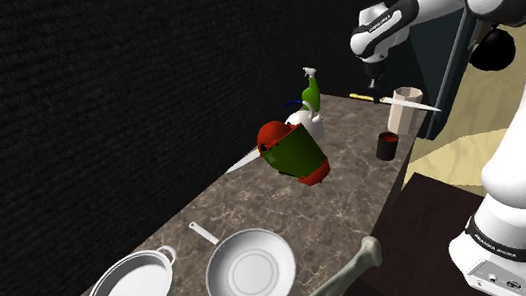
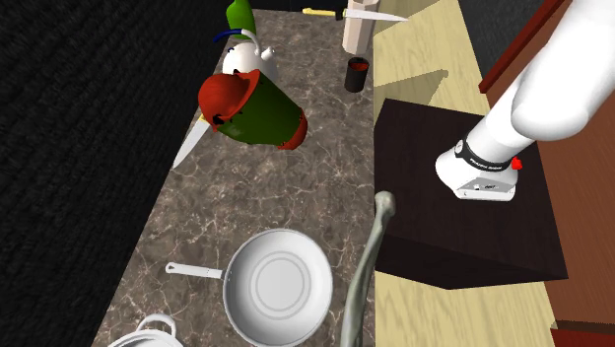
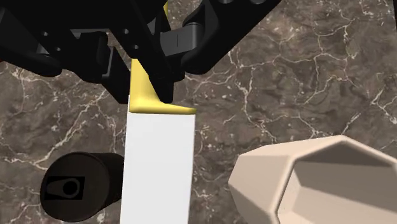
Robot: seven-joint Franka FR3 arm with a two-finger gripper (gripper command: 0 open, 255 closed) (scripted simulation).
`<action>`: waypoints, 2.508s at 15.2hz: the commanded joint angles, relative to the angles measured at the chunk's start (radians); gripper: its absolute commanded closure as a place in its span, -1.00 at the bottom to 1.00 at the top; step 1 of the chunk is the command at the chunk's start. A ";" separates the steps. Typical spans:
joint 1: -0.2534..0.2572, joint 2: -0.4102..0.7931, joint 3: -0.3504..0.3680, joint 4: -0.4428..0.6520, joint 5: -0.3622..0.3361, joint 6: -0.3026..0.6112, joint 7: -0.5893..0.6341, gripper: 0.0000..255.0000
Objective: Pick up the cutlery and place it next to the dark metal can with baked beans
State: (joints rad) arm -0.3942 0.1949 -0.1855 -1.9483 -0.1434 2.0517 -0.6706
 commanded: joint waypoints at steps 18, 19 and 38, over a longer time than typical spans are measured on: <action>-0.050 0.161 -0.019 -0.020 0.020 0.189 -0.055 1.00; -0.051 0.170 -0.018 -0.023 0.020 0.200 -0.054 1.00; -0.063 0.323 -0.007 -0.036 0.035 0.364 -0.041 1.00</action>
State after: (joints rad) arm -0.4574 0.5164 -0.1930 -1.9845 -0.1089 2.4144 -0.7119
